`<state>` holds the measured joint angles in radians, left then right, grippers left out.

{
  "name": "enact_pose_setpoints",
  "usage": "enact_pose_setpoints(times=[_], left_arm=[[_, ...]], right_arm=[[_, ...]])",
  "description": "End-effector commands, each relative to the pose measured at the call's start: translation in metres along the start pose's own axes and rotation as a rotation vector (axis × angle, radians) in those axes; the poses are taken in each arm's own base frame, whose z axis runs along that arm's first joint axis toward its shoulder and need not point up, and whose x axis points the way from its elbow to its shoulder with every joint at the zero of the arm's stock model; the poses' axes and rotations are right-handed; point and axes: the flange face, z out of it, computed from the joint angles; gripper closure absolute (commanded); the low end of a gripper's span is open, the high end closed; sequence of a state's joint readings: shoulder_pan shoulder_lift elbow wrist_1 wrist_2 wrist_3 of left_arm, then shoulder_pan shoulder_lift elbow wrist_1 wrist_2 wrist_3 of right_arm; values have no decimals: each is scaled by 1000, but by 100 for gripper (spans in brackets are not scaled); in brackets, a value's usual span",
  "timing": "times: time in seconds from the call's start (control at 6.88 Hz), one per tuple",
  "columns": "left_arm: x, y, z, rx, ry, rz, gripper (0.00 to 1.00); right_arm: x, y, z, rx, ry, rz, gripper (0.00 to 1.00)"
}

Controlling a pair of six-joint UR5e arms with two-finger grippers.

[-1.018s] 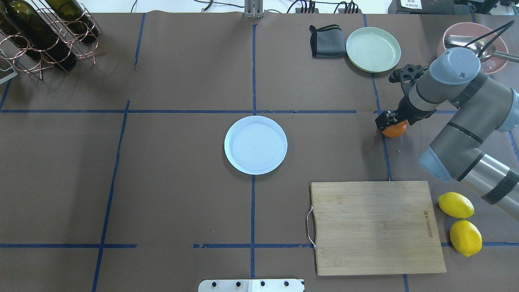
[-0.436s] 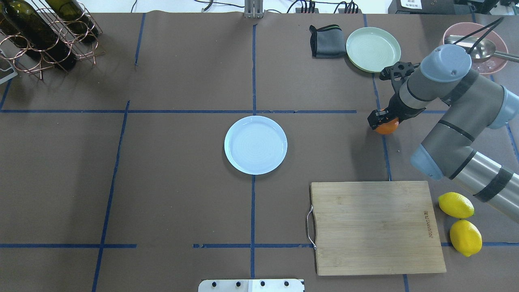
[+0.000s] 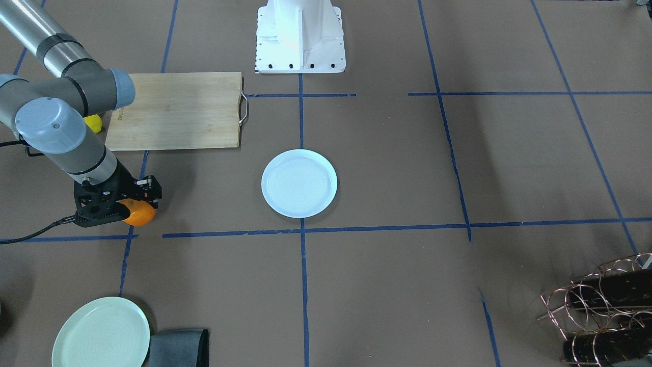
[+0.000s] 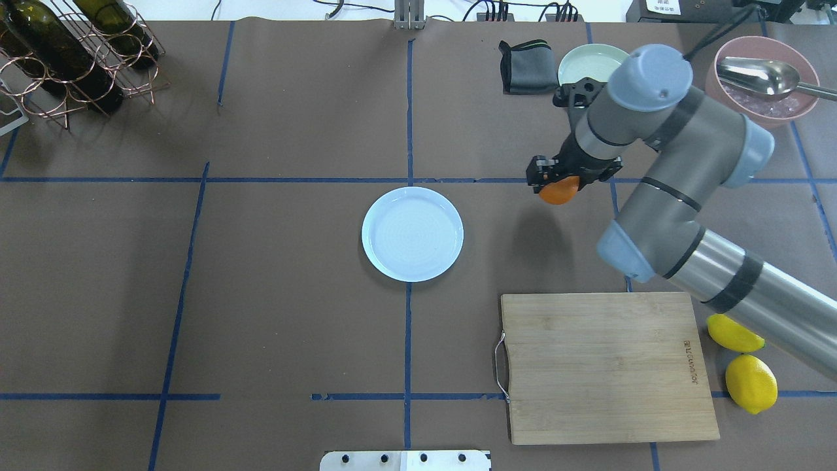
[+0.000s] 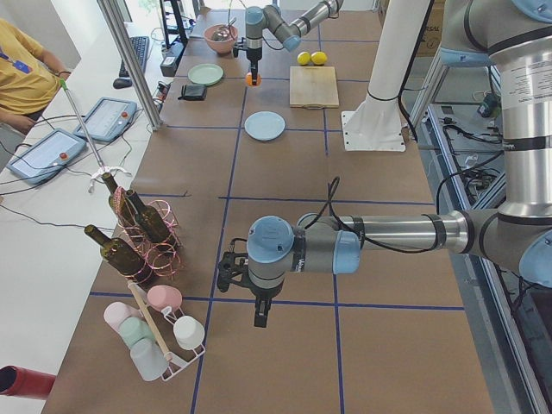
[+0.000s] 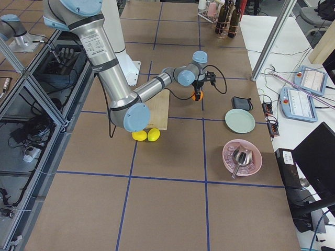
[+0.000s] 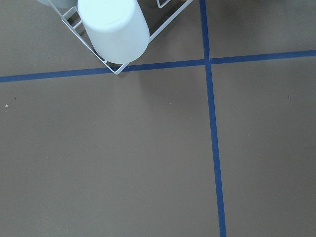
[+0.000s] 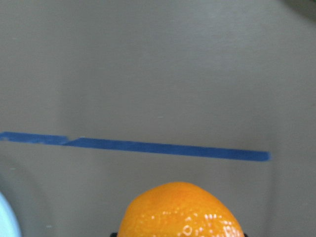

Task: Pick orange to plate
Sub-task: 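Lift the orange with the right gripper and carry it over the white plate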

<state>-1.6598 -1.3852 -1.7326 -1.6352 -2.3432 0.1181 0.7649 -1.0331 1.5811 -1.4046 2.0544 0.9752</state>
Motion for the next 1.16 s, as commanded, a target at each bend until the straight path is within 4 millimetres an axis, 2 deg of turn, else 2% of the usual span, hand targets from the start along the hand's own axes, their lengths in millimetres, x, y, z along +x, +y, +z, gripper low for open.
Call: enact_pose_setpoints(times=[0.0, 0.15, 0.29, 0.44, 0.73, 1.02], left_arm=[[0, 0, 0, 1, 1, 1, 0], [0, 0, 0, 1, 2, 1, 0], [1, 0, 0, 1, 4, 1, 0], [1, 0, 0, 1, 4, 1, 0], [1, 0, 0, 1, 5, 1, 0], [1, 0, 0, 1, 5, 1, 0]], right_arm=[[-117, 19, 1, 33, -13, 100, 88], [-161, 21, 13, 32, -5, 127, 87], [-197, 29, 29, 68, 35, 122, 87], [-213, 45, 40, 48, 68, 119, 86], [-221, 60, 54, 63, 89, 110, 83], [-221, 64, 66, 65, 108, 119, 74]])
